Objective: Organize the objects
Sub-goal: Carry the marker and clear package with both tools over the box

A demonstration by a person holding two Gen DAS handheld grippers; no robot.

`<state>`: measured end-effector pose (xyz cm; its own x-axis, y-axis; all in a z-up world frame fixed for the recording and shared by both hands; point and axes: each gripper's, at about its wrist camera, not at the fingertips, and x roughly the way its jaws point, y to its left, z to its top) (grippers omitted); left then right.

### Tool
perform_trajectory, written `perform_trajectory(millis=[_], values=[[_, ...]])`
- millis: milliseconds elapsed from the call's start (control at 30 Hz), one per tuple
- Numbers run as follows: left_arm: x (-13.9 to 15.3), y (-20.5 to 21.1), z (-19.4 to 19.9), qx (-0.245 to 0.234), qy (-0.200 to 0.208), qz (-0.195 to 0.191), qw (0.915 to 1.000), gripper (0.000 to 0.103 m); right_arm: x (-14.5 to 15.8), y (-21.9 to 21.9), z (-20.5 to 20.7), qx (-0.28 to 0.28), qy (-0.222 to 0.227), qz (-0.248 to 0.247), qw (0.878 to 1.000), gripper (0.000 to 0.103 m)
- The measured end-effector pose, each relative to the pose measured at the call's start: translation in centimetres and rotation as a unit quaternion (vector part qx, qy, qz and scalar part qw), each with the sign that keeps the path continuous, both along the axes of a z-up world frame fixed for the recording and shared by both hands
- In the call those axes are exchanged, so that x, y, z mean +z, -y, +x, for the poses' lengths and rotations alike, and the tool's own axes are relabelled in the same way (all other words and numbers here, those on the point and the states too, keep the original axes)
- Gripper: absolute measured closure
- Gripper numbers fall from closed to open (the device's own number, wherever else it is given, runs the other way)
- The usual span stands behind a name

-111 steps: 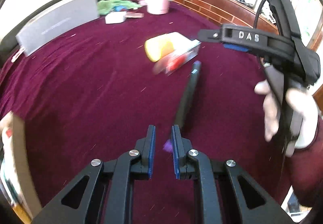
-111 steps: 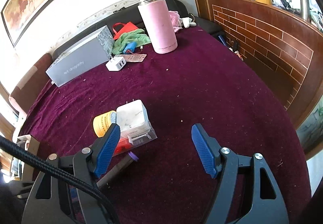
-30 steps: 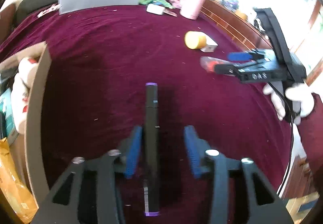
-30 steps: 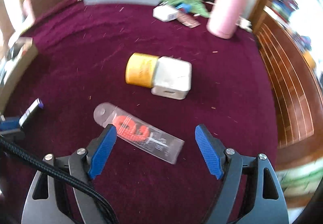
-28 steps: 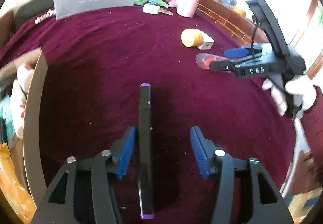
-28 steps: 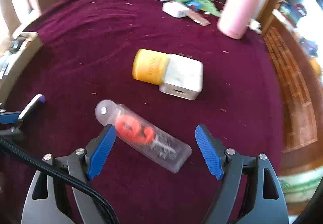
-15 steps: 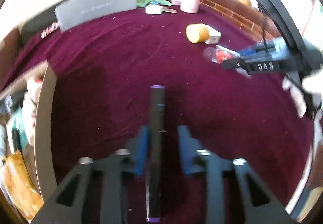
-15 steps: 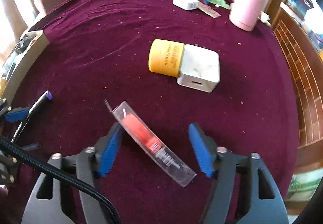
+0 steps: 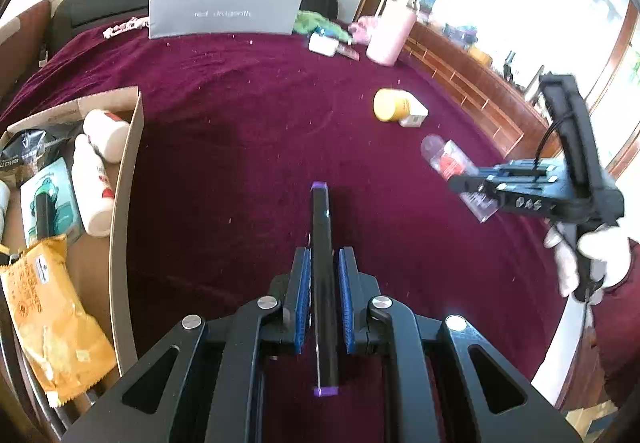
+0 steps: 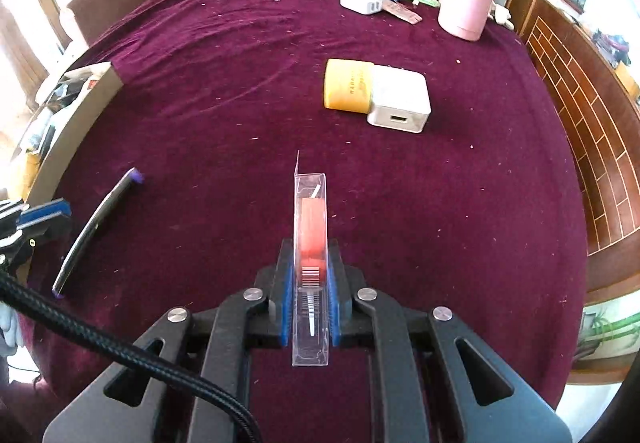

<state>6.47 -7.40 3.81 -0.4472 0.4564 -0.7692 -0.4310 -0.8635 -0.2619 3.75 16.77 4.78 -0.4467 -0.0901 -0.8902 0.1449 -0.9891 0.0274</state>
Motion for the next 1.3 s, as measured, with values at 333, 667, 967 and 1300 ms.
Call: perform_trajectory(millis=[333, 667, 967, 1300], values=[[-2.1, -3.9, -0.6, -0.015, -0.009, -0.054, 0.9984, 0.036, -1.0, 1.8, 1.6, 0.003, 0.008, -0.018, 1.0, 0.092], [-2.3, -2.9, -0.4, -0.007, -0.002, -0.068, 0.9977, 0.092, -1.0, 3.0, 3.1, 0.003, -0.006, -0.018, 1.0, 0.092], [-0.2, 0.7, 1.2, 0.019, -0.011, -0.006, 0.9997, 0.092, -0.2, 3.9, 3.9, 0.004, -0.021, 0.005, 1.0, 0.092], [3.3, 5.4, 2.9, 0.056, -0.047, 0.047, 0.9962, 0.092, 1.7, 6.7, 4.4, 0.027, -0.037, 0.021, 0.999, 0.092]])
